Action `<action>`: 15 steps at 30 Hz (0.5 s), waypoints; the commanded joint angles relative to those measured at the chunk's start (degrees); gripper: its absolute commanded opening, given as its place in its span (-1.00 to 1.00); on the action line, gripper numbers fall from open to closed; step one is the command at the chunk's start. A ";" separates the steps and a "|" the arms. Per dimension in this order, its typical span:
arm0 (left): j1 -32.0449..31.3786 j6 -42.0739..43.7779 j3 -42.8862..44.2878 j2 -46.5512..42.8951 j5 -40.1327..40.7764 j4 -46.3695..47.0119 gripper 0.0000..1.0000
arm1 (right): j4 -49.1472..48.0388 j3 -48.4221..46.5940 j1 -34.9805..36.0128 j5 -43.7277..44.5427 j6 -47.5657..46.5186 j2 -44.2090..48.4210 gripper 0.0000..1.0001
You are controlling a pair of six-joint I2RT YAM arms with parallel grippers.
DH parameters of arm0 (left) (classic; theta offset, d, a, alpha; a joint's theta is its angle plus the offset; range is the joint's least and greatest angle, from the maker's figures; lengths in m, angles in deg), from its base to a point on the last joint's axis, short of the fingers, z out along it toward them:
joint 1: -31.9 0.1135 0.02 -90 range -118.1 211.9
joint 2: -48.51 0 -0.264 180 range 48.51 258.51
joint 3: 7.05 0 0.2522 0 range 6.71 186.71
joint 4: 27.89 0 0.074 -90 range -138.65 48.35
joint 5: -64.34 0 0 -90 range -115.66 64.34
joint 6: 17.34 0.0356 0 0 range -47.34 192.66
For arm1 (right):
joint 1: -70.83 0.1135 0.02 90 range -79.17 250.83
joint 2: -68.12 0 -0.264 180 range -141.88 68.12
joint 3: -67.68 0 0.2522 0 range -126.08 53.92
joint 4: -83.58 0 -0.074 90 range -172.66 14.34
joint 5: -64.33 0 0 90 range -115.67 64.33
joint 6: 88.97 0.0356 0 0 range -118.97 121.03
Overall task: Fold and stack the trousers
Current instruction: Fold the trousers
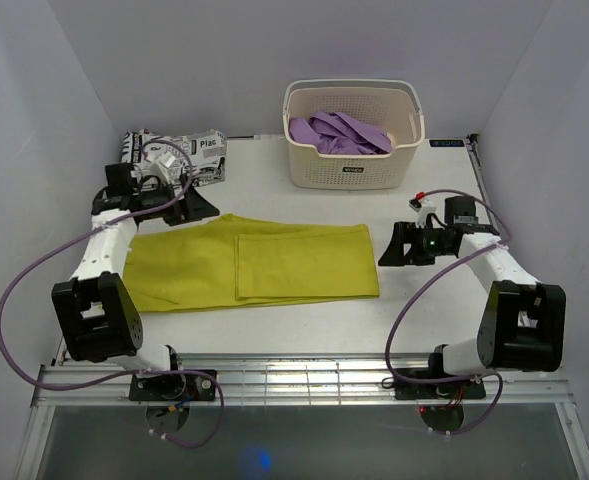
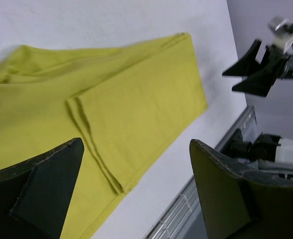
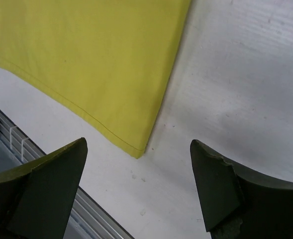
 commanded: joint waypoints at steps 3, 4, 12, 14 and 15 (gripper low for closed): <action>11.26 8.61 4.50 -2.19 -1.71 -13.50 0.96 | -11.62 4.20 0.50 0.91 6.99 -4.84 0.70; 12.32 9.31 5.03 -2.63 -1.80 -14.82 0.96 | -13.03 4.47 0.50 0.48 7.17 -5.89 0.68; 15.23 10.73 5.65 -4.31 -1.36 -18.08 0.96 | -21.03 3.95 2.43 -5.66 10.07 -19.42 0.34; 15.67 10.64 6.44 -3.95 -0.31 -18.26 0.96 | -21.21 3.51 2.52 -7.43 11.21 -23.37 0.25; 16.46 10.64 6.79 -3.34 0.13 -18.26 0.96 | -20.95 3.25 2.52 -7.96 11.57 -24.35 0.23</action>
